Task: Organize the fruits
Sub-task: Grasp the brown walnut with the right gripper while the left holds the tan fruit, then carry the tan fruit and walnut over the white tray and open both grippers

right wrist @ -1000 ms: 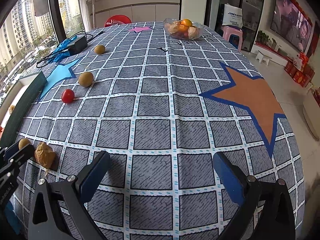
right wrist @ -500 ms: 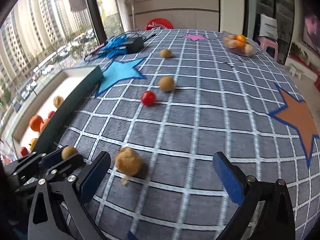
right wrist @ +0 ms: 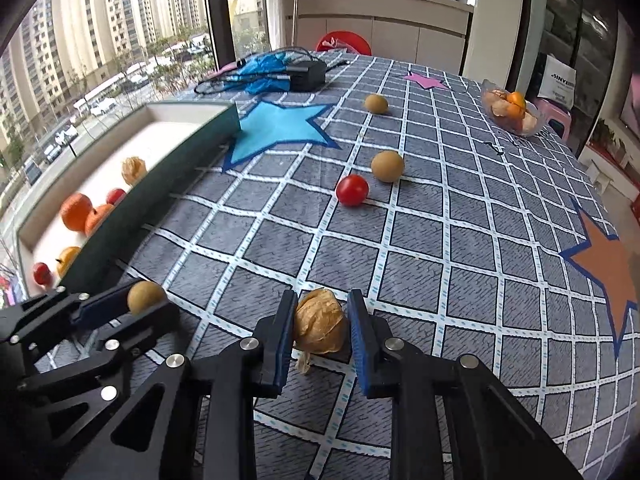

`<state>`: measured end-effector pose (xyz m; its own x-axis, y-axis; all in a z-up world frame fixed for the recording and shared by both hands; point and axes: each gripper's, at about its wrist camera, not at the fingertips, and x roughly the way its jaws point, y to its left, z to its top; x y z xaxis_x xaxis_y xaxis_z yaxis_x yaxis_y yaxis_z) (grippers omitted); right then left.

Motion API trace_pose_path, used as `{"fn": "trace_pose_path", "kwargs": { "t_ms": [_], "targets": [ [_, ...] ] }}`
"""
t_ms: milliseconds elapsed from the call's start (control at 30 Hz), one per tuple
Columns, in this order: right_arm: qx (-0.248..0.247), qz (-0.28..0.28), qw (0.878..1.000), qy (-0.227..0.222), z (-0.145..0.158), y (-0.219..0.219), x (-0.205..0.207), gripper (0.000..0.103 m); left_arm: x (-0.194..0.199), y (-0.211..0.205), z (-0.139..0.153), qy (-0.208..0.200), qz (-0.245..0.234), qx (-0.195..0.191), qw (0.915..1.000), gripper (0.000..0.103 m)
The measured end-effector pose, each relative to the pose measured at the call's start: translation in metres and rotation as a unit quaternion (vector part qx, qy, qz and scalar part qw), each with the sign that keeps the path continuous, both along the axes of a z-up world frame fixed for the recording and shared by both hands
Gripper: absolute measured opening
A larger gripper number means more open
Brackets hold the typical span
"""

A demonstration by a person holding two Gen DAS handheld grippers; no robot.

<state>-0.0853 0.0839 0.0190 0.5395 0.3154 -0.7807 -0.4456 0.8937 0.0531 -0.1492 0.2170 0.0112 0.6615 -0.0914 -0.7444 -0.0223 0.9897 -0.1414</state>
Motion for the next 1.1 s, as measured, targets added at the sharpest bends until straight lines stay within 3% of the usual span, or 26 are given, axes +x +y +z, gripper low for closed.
{"fn": "trace_pose_path", "kwargs": {
  "t_ms": [500, 733, 900, 1100],
  "targets": [
    [0.047, 0.009, 0.999, 0.000, 0.032, 0.008, 0.002, 0.027, -0.009, 0.039, 0.049, -0.062, 0.019, -0.022, 0.9976, 0.031],
    [0.066, 0.050, 0.997, 0.004, 0.048, 0.054, 0.002, 0.027, -0.012, 0.092, 0.059, -0.082, 0.079, -0.010, 0.9934, 0.031],
    [0.074, 0.084, 0.994, 0.014, 0.050, 0.099, 0.002, 0.027, -0.013, 0.136, 0.049, -0.074, 0.127, -0.015, 0.9890, 0.031],
    [0.075, 0.119, 0.990, 0.031, 0.044, 0.151, 0.004, 0.027, -0.014, 0.163, 0.035, -0.063, 0.152, -0.018, 0.9862, 0.031]
  ]
}}
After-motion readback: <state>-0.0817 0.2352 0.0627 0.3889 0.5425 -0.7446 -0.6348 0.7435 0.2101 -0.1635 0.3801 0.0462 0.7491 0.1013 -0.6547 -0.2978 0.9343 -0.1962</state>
